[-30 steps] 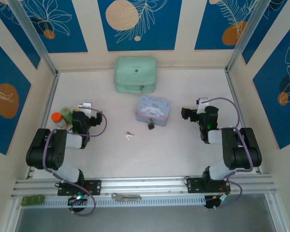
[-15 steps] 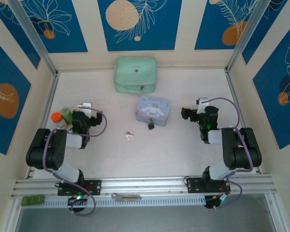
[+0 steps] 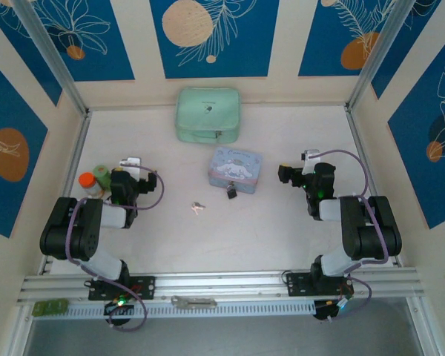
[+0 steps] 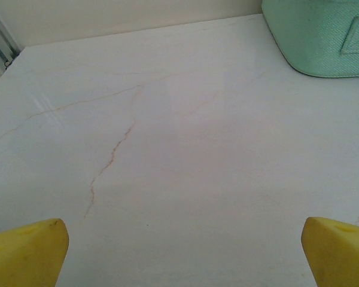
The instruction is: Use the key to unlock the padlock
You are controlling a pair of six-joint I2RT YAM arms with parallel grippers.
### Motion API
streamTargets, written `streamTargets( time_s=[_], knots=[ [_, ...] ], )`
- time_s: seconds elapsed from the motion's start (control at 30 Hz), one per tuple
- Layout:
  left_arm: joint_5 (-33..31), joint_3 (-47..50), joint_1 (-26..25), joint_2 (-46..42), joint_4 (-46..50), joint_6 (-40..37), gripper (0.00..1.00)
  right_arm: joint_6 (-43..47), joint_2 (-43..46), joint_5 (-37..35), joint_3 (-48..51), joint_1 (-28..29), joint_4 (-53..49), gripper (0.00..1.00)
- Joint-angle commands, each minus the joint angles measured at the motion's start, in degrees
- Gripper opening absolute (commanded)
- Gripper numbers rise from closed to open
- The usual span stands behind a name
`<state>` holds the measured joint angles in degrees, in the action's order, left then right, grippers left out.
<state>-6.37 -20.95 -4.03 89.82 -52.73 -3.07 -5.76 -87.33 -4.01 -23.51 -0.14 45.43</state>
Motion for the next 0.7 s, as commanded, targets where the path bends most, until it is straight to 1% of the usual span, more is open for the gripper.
streamTargets(
  time_s=[0.0,0.07,0.1,0.17,0.23,0.3,0.37,0.4,0.5,0.57,0.63,0.67],
  knots=[
    [-0.34,-0.31,-0.57,-0.38,-1.62,0.35,1.00,0.22,0.55,-0.03,-0.69,0.04,0.17,1.00],
    [-2.89,-1.00,-1.22,-3.00,1.31,0.48,1.00,0.65,3.13,-1.83,-1.65,0.77,-3.12,1.00],
    [-3.82,-2.00,-1.62,-5.55,5.39,0.29,0.99,0.74,5.09,-3.22,-2.60,1.35,-6.38,1.00],
    [-8.49,-4.49,-2.82,-9.66,13.07,0.08,0.99,0.88,8.04,-7.23,-4.09,2.68,-11.28,1.00],
    [-13.50,-6.55,-3.89,-12.96,17.23,1.04,0.99,1.68,10.87,-11.54,-4.43,4.79,-13.18,1.00],
    [-13.89,-8.06,-4.04,-16.01,19.75,4.92,0.99,2.02,14.21,-14.09,-4.80,7.19,-15.25,1.00],
    [-12.01,-10.59,-4.05,-18.71,24.83,10.37,0.99,1.80,17.40,-15.56,-6.70,10.33,-20.82,0.99],
    [-10.50,-12.20,-4.05,-19.74,28.87,13.67,0.99,1.15,18.53,-16.23,-8.44,12.18,-25.31,0.99],
    [-4.20,-15.49,-4.18,-21.08,37.92,23.74,0.99,-4.13,20.61,-16.56,-13.61,17.76,-37.99,0.97],
    [1.12,-15.36,-4.61,-21.24,39.69,29.52,0.99,-8.33,20.80,-15.01,-15.95,21.77,-44.24,0.95],
    [6.29,-13.89,-5.51,-21.17,39.44,34.10,0.99,-11.14,20.30,-12.50,-18.00,27.57,-48.62,0.90],
    [7.58,-13.32,-5.91,-21.14,39.69,35.79,0.99,-12.02,19.72,-12.58,-19.29,30.35,-51.00,0.90]
  ],
)
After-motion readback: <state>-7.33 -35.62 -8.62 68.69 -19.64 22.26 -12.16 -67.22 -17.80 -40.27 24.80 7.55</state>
